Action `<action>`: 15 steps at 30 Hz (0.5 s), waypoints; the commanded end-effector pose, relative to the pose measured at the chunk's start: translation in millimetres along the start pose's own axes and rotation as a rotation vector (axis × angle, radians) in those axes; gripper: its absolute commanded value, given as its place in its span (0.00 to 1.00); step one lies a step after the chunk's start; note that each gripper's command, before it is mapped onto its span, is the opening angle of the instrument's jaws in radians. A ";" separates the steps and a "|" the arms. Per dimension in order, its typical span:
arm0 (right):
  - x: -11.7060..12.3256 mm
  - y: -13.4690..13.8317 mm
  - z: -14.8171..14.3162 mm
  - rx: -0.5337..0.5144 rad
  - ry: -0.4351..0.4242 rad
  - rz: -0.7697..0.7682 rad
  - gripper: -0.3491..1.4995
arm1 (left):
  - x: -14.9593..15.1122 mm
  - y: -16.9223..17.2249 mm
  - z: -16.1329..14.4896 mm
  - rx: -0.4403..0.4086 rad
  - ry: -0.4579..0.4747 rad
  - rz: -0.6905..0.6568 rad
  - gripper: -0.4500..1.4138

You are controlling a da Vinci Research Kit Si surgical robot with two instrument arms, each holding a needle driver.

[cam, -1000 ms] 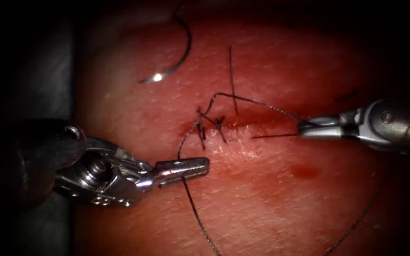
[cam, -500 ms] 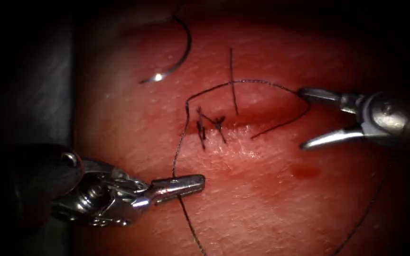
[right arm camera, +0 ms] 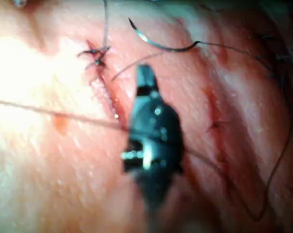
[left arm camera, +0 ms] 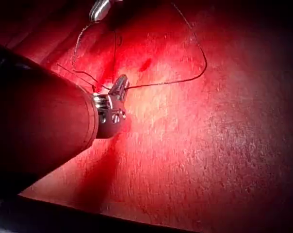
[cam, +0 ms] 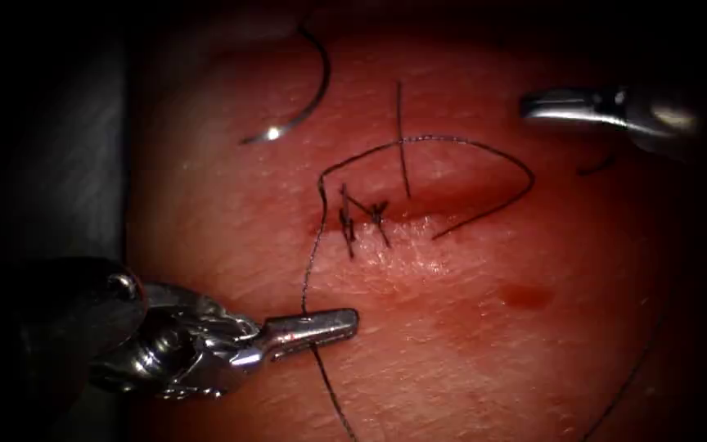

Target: Wound Closure

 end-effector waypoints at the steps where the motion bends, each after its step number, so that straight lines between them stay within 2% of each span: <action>1: -1.1 -1.2 2.7 0.019 -0.007 -0.007 0.00 | -0.4 0.8 0.9 -0.001 0.002 -0.015 0.00; 5: -1.4 -2.0 4.0 0.051 0.000 -0.020 0.00 | -1.4 1.1 1.9 -0.003 -0.001 -0.068 0.00; 10: -0.5 -2.9 4.6 0.083 0.026 -0.032 0.00 | -3.3 1.9 4.2 -0.025 0.001 -0.136 0.00; 15: 0.6 -4.0 5.5 0.092 0.044 -0.036 0.00 | -4.1 3.0 6.5 -0.049 0.011 -0.128 0.00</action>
